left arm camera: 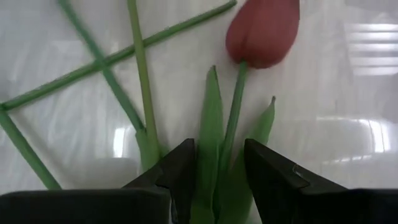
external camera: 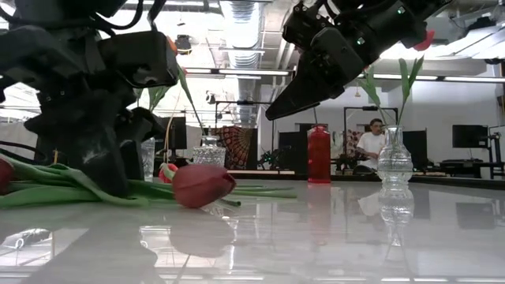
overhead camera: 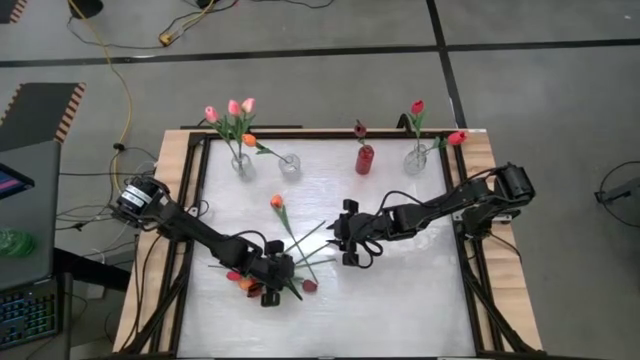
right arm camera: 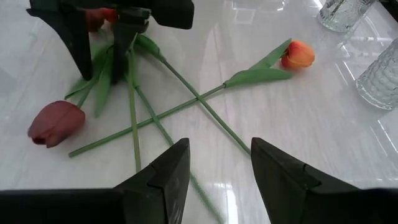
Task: Sort flowers into vase by color
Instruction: Put the red flower into the red vase
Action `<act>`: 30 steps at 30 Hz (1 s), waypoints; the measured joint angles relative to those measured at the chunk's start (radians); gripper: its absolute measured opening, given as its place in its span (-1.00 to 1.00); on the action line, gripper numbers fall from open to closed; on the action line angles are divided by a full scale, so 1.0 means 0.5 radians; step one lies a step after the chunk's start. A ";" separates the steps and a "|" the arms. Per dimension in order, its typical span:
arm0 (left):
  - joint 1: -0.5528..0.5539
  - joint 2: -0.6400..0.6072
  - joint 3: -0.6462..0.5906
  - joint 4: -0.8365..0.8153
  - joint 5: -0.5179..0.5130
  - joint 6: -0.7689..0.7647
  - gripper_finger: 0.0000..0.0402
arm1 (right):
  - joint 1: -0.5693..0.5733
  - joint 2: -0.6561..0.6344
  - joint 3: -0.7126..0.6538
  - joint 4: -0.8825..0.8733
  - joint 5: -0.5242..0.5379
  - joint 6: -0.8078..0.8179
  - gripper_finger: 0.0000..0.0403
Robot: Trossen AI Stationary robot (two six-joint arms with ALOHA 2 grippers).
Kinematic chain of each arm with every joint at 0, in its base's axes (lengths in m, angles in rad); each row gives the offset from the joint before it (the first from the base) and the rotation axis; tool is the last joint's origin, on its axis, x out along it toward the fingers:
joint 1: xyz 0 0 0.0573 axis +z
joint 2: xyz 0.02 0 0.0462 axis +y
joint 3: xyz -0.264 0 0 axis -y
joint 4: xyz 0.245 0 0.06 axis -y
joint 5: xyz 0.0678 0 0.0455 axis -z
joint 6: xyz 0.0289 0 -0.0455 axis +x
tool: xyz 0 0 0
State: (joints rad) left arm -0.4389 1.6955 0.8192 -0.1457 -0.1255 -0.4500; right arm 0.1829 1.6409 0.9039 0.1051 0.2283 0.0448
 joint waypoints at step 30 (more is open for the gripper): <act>0.130 -0.170 0.085 0.081 -0.126 0.129 -0.99 | 0.001 -0.284 -0.002 -0.122 -0.003 -0.002 -0.03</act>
State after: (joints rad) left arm -0.3741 1.6105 0.8616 -0.1054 -0.1884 -0.3853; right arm 0.1833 1.4989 0.9031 0.0440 0.2268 0.0441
